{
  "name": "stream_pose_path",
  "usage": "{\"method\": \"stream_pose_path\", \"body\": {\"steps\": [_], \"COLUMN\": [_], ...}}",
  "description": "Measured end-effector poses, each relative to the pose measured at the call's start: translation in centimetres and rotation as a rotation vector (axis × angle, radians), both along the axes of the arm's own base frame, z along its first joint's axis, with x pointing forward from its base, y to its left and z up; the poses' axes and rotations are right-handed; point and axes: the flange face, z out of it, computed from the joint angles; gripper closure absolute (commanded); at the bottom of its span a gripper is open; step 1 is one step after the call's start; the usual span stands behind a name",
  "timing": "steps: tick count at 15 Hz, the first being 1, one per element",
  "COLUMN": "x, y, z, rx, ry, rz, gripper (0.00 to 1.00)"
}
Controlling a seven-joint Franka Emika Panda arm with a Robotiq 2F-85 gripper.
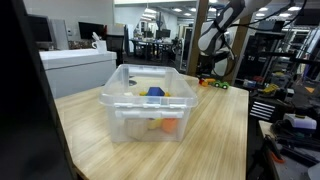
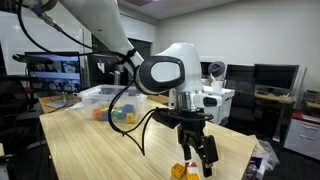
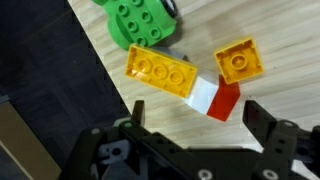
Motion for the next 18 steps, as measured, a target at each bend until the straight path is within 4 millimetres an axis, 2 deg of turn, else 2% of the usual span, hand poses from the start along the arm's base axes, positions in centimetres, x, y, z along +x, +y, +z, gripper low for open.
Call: {"method": "stream_pose_path", "body": {"steps": [4,10,11,12,18], "x": [0.6,0.3,0.2,0.2,0.1], "y": [0.9,0.8,0.8,0.7,0.5], "z": [-0.9,-1.9,-2.0,-2.1,-2.1], "rx": [0.014,0.022,0.023,0.023,0.023], "ry": [0.006,0.021,0.022,0.023,0.023], "rz": [0.014,0.012,0.01,0.009,0.006], "gripper": [0.0,0.0,0.25,0.26,0.72]}}
